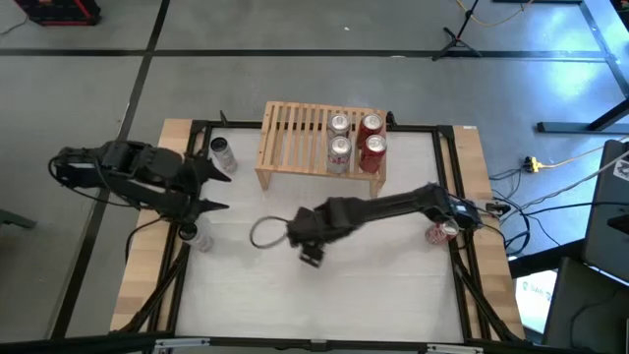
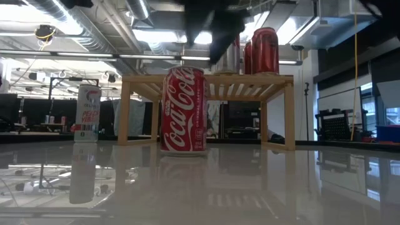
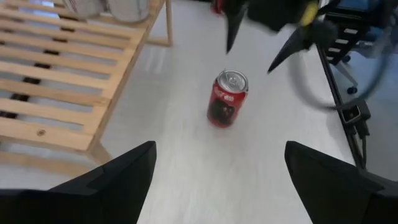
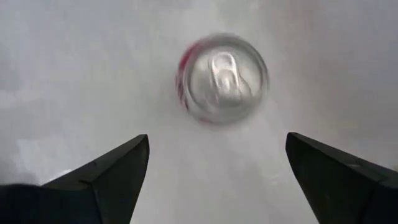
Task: Place canned beverage on shelf
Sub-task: Put the bottom red and white soda can on the shelf
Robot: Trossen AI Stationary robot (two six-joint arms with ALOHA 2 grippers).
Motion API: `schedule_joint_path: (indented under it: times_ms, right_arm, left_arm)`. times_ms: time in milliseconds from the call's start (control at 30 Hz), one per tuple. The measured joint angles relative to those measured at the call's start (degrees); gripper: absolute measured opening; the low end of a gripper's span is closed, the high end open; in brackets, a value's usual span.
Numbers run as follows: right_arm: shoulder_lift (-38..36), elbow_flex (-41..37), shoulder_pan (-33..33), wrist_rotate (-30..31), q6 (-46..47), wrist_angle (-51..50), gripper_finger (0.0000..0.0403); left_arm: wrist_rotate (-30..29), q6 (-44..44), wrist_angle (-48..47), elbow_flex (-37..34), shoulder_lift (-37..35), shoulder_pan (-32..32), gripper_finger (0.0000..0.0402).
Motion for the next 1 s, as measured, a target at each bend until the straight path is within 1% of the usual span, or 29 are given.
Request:
schedule_joint_path:
  times_ms: [67,167,300,367,433,600,733,900,1000]
  right_arm:
    - [-2.07,-0.21,1.88,3.39,-0.39,-2.87,0.0364]
    - [-4.93,-0.20,4.64,8.36,-0.30,-3.96,0.0364]
    - [-7.50,-0.17,8.88,11.58,0.91,-6.28,0.0364]
    - [-7.73,-0.17,11.64,13.29,1.95,-8.70,0.0364]
    - [-7.99,-0.55,14.35,13.89,2.39,-8.50,0.0364]
    - [-10.47,-6.09,19.60,14.50,7.32,-8.60,0.0364]
    - [-13.13,-12.56,22.67,16.61,13.03,-7.30,0.0364]
    - [-15.10,-20.52,26.26,17.44,20.15,-3.69,0.0364]
    - [-15.60,-24.60,28.49,17.43,25.51,-0.79,0.0364]
  left_arm:
    - [-0.14,-2.21,1.17,0.00,1.91,-0.10,0.0348]
    - [-1.33,-5.69,3.60,0.00,5.14,-0.99,0.0348]
    - [-4.29,-8.95,8.70,0.00,9.90,-3.04,0.0348]
    - [-4.70,-9.58,12.15,0.00,12.49,-4.16,0.0348]
    - [-4.70,-10.48,15.70,0.00,15.36,-5.40,0.0348]
    - [-4.62,-10.77,23.58,0.00,23.86,-7.65,0.0348]
    - [-5.15,-10.55,26.13,0.00,30.99,-6.90,0.0348]
    - [-0.45,-9.30,29.81,0.00,38.30,-4.23,0.0348]
    - [0.48,-7.78,31.71,0.00,41.30,-3.57,0.0348]
